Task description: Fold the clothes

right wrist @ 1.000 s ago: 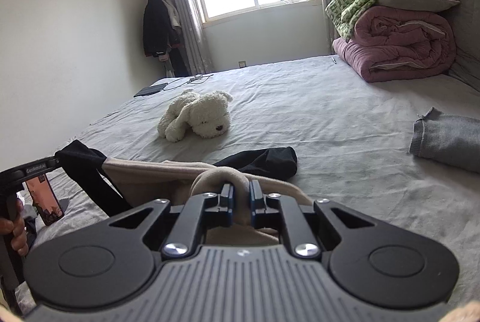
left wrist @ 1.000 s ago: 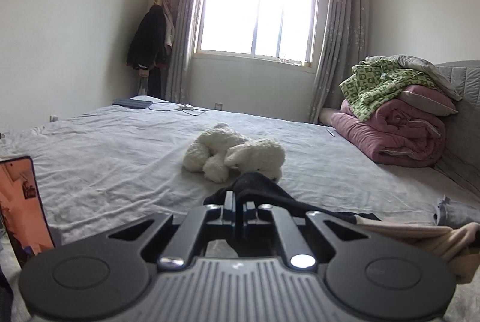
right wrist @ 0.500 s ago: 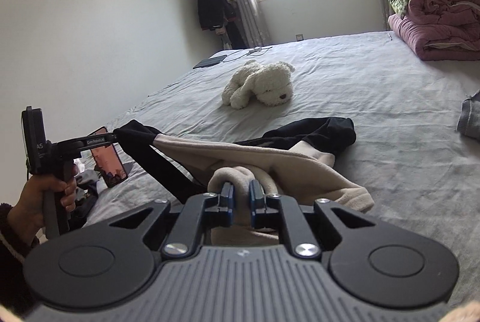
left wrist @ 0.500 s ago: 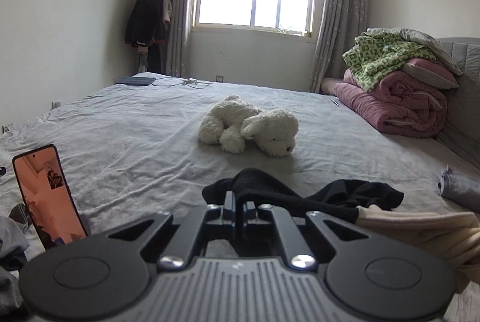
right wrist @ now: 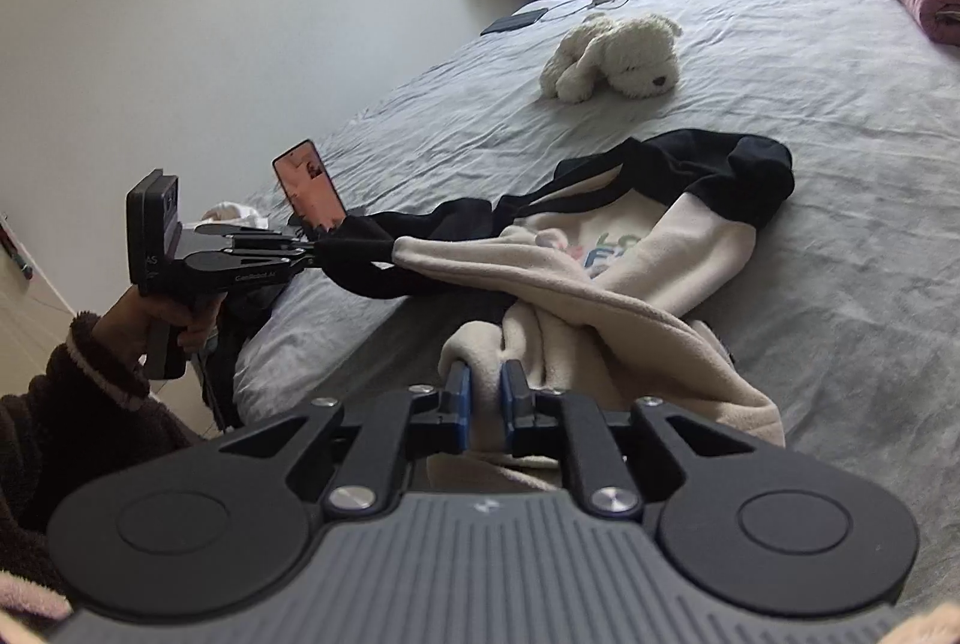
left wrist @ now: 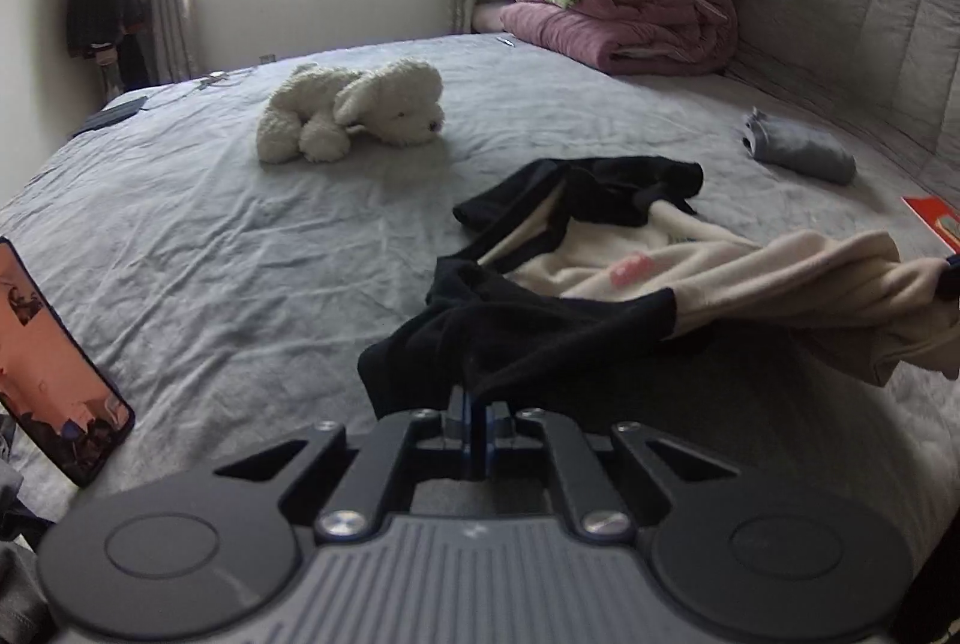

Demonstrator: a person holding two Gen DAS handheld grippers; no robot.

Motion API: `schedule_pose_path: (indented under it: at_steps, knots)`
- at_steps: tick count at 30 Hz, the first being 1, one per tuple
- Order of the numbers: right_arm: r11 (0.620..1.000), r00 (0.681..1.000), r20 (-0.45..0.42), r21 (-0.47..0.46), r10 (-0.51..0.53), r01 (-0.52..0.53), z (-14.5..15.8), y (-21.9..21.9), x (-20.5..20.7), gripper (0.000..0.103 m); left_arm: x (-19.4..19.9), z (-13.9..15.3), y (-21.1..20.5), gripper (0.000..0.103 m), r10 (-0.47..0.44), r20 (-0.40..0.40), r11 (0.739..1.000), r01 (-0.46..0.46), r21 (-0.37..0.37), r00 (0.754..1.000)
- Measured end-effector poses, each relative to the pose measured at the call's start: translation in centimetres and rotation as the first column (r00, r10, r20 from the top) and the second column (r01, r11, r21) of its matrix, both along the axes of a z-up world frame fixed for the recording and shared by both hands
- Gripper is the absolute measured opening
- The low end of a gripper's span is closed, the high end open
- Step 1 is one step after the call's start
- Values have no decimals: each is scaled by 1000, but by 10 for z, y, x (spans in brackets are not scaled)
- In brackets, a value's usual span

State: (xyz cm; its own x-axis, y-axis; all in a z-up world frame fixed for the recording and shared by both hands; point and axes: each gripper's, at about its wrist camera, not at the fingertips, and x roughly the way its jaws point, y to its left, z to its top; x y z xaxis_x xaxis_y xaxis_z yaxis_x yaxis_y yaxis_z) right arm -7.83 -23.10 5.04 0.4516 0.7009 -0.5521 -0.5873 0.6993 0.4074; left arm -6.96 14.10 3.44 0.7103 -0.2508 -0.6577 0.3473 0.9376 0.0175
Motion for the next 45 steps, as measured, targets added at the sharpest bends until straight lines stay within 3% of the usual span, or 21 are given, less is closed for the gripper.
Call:
schedule_pose_path:
  at_steps: [8,13,15,16,17,19,21,28,33,39,42,45]
  knots:
    - [990,990,-112,-99,91,-102,-25,16,1,14,-1,-31,0,5,-106,-163,988,122,92,981]
    - [978,975,-194,-158,107,-139,-41,20,9,20,-3,-41,-2,10,-171,-232,972,202,119,958]
    - [975,965,-229,-154,125,-163,-44,20,12,29,-4,-40,-2,19,-204,-257,966,237,104,944]
    - [976,967,-224,-147,124,-159,-42,19,14,37,-5,-39,-1,24,-230,-271,962,260,80,935]
    - [978,968,-218,-141,122,-155,-40,18,16,51,-6,-38,0,33,-256,-283,958,282,56,924]
    - [981,972,-205,-128,118,-146,-35,15,20,54,-8,-32,1,36,-302,-270,949,316,10,914]
    - [984,975,-193,-114,114,-138,-30,12,24,54,-7,-25,4,61,-315,-232,948,317,-33,920]
    - [994,984,-162,-69,77,-89,-17,3,42,54,18,-7,25,65,-231,-175,952,186,-243,957]
    - [998,979,-197,-48,-49,40,-23,-6,77,54,47,-12,25,65,-109,-224,958,42,-285,968]
    - [979,953,-225,-27,-201,200,-31,-14,116,54,82,-29,17,65,38,-326,948,-138,-288,945]
    - [964,941,-209,-43,-265,262,-36,-13,134,55,95,-36,13,64,126,-344,944,-219,-247,930]
    - [945,925,-192,-59,-328,322,-40,-13,152,55,107,-41,12,63,180,-368,925,-285,-253,912]
